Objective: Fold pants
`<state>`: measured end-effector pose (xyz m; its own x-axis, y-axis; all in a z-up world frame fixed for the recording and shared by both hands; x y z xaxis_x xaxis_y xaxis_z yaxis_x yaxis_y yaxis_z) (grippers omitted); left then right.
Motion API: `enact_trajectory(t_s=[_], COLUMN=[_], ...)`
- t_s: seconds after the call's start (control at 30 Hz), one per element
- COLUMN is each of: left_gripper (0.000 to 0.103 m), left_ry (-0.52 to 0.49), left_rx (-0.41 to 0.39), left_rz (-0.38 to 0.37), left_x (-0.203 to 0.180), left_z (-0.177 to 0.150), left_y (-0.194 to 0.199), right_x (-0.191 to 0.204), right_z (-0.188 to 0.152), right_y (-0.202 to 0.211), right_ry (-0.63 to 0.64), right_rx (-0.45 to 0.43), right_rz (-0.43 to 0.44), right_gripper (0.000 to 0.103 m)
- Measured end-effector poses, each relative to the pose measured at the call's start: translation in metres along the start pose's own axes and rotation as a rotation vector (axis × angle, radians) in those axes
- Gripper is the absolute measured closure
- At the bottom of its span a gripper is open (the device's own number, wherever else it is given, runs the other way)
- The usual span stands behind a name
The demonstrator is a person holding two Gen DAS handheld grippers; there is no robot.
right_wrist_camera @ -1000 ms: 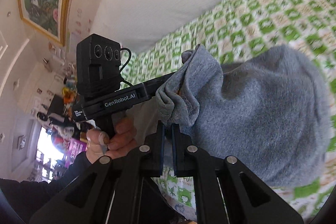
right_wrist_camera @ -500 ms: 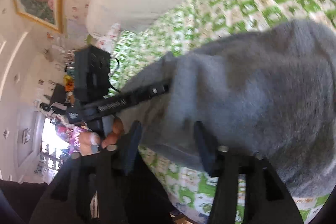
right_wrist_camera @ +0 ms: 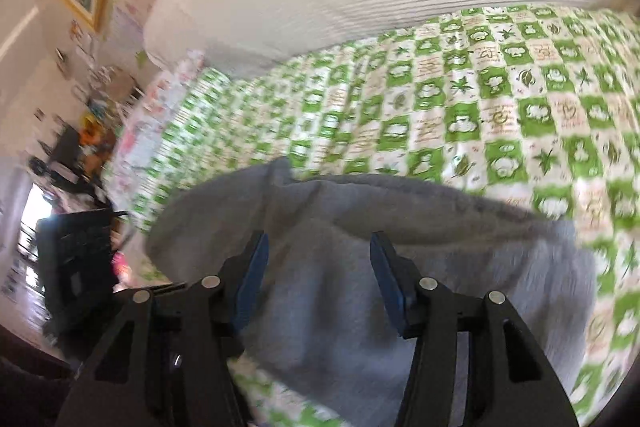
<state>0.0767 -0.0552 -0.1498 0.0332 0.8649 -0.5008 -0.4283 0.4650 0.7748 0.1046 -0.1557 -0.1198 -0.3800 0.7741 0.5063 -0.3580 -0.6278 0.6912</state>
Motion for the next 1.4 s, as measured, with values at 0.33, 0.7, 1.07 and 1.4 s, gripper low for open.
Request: enact_trajectory(t_s=[0.33, 0.7, 1.07, 1.4], left_gripper=[0.091, 0.082, 0.072, 0.067], left_ry=[0.066, 0.183, 0.295, 0.406], left_rx=[0.020, 0.060, -0.085, -0.159], left_rz=[-0.020, -0.032, 0.002, 0.014], left_x=[0.019, 0.049, 0.092, 0.142], left_z=[-0.007, -0.035, -0.054, -0.072], left_y=[-0.008, -0.013, 0.062, 0.107], right_x=[0.010, 0.005, 0.063, 0.111], right_z=[-0.020, -0.036, -0.010, -0.007], right_y=[-0.051, -0.080, -0.066, -0.102], right_ry=[0.116, 0.076, 0.197, 0.273], right_rx=[0.163, 0.256, 0.213, 0.247], right_rz=[-0.036, 0.006, 0.035, 0.056], right_gripper=[0.098, 0.094, 0.068, 0.068])
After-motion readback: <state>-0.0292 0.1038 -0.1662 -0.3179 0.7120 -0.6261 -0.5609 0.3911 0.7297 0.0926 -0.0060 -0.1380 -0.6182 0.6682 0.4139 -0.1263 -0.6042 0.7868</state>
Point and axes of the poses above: each gripper's, at about its wrist camera, not at the fingertips, and y roughly against the way its jaws point, x to its left, z to its top, the point moved 6 cm from there along -y, roughly the way its jaws point
